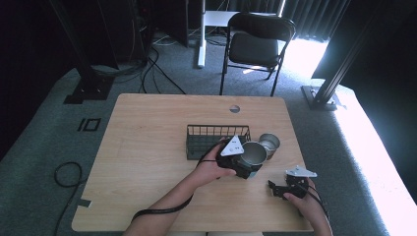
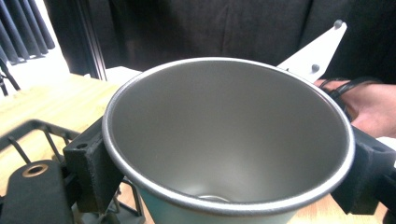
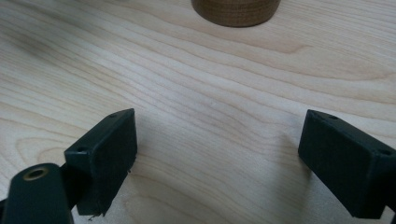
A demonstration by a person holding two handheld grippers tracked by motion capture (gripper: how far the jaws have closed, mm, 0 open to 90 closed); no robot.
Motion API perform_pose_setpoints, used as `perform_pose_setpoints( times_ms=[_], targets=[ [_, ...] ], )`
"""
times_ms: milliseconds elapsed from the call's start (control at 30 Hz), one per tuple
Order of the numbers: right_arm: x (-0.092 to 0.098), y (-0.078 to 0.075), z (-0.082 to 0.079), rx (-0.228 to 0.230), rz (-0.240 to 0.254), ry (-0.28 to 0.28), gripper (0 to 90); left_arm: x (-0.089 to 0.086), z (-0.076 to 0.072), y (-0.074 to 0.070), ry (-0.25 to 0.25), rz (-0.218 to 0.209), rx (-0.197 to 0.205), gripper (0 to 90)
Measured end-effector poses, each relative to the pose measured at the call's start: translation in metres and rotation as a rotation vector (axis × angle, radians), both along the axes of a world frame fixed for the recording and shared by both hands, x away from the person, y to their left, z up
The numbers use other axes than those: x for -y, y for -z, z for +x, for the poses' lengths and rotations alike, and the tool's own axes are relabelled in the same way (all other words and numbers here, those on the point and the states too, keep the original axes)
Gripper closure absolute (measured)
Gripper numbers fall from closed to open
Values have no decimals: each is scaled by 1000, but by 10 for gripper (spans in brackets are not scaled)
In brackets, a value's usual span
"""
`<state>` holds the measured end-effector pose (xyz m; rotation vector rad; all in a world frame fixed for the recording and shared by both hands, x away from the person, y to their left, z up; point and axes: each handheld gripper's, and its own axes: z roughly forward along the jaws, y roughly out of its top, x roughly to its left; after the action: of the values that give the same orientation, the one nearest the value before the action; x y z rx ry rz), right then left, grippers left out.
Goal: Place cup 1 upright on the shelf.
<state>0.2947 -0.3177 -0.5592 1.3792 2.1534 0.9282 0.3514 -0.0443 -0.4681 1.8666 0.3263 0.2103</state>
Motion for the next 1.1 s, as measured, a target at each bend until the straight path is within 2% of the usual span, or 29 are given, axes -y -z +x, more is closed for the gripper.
perform_pose_setpoints(
  times_ms=[100, 167, 267, 567, 900, 1100],
  targets=[
    [0, 0, 0, 0, 0, 0, 113, -3, -1, -8, 8, -12, 1, 134],
    [0, 0, 0, 1, 0, 1, 113, -6, -1, -13, 12, -7, 18, 134],
    [0, 0, 0, -1, 1, 1, 113, -11, 1, -21, 9, -26, 16, 134],
    [0, 0, 0, 0, 0, 1, 113, -24, 3, -42, -11, -40, 47, 134],
    [0, 0, 0, 1, 0, 1, 113, -45, 12, -59, -62, -78, 59, 134],
    [0, 0, 0, 0, 0, 1, 112, -61, 19, -69, -111, -73, 81, 134]
  ],
)
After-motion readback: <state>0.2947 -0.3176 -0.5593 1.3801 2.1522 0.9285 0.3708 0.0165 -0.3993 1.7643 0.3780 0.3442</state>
